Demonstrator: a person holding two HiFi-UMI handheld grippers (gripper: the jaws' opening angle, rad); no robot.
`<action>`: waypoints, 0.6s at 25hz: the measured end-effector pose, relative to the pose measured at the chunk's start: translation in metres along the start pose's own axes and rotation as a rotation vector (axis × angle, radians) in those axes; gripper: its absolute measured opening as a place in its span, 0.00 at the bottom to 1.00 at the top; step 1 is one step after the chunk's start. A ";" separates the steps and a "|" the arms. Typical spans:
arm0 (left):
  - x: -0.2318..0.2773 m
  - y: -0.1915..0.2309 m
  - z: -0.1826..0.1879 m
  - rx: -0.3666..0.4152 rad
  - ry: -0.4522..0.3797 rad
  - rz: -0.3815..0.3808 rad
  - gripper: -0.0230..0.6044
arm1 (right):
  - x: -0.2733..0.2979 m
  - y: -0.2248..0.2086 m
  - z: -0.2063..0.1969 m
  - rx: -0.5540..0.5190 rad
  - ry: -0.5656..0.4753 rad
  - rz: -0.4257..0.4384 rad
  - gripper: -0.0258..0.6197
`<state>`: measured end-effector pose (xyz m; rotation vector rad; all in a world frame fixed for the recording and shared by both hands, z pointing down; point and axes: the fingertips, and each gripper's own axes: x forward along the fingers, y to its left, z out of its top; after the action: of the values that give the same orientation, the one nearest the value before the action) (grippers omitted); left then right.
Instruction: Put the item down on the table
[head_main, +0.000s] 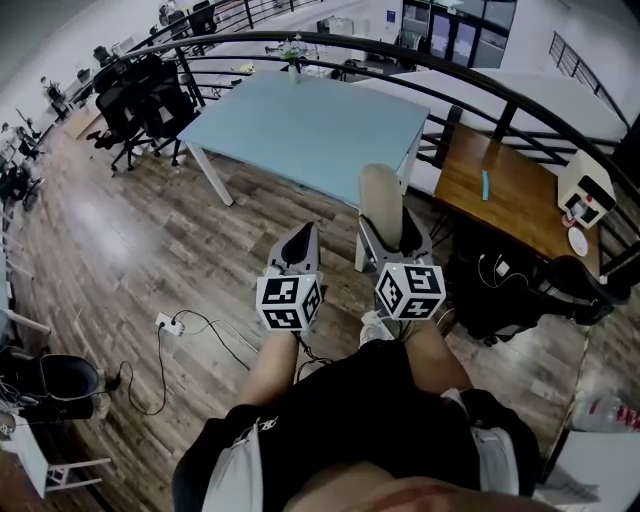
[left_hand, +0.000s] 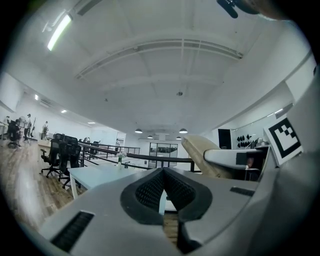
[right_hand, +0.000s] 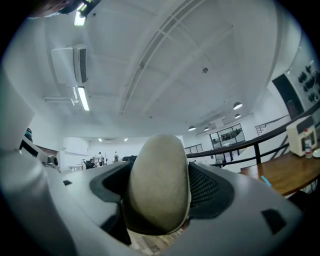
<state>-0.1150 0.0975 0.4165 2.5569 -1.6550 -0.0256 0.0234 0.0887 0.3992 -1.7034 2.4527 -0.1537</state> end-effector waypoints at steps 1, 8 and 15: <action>0.003 0.001 0.000 0.002 0.002 -0.002 0.05 | 0.003 -0.001 0.000 -0.002 0.000 -0.001 0.61; 0.016 0.014 0.004 0.025 0.012 -0.014 0.05 | 0.026 -0.005 0.001 0.032 -0.008 -0.017 0.61; 0.038 0.026 0.001 0.028 0.029 -0.017 0.05 | 0.047 -0.015 -0.003 0.046 -0.008 -0.030 0.61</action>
<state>-0.1234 0.0518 0.4190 2.5792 -1.6350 0.0332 0.0207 0.0391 0.4015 -1.7195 2.3995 -0.2040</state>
